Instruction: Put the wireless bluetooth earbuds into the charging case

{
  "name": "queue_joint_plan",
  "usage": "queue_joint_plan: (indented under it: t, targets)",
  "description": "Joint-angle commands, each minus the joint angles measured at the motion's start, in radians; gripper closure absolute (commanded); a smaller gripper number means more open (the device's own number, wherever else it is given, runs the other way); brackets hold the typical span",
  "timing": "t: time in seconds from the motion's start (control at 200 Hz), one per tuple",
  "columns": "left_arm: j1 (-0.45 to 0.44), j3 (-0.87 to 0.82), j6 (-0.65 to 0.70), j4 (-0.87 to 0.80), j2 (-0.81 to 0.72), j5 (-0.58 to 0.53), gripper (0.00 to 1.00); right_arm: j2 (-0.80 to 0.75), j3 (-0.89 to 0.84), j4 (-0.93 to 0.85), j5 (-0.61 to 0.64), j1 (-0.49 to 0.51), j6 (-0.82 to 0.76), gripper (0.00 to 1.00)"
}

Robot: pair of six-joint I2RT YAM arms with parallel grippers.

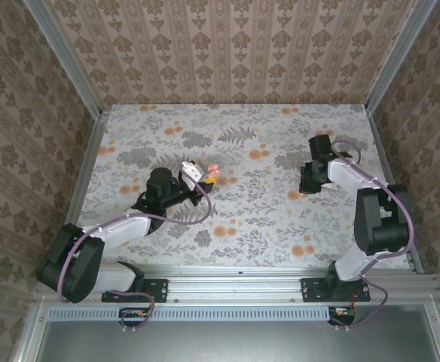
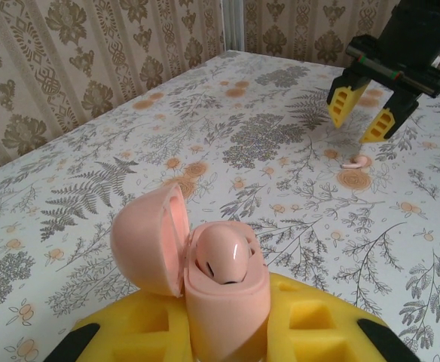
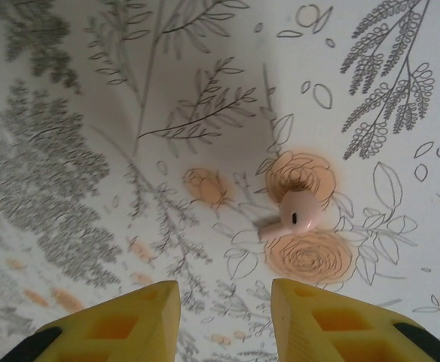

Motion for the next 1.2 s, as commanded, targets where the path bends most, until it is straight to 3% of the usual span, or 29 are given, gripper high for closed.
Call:
queue_joint_plan:
  t: [0.0, 0.785, 1.195]
  targets:
    - [0.008, -0.012, -0.009, 0.031, 0.001, -0.005, 0.9, 0.025, 0.005, 0.023, -0.018, 0.008, 0.043, 0.62]
    - [0.008, -0.015, -0.008, 0.026, 0.005, -0.013, 0.9, 0.063, -0.058, 0.014, -0.029, -0.007, 0.067, 0.62]
    - [0.008, -0.013, -0.006, 0.019, 0.007, -0.011, 0.9, 0.076, -0.084, 0.025, -0.037, -0.036, 0.042, 0.7]
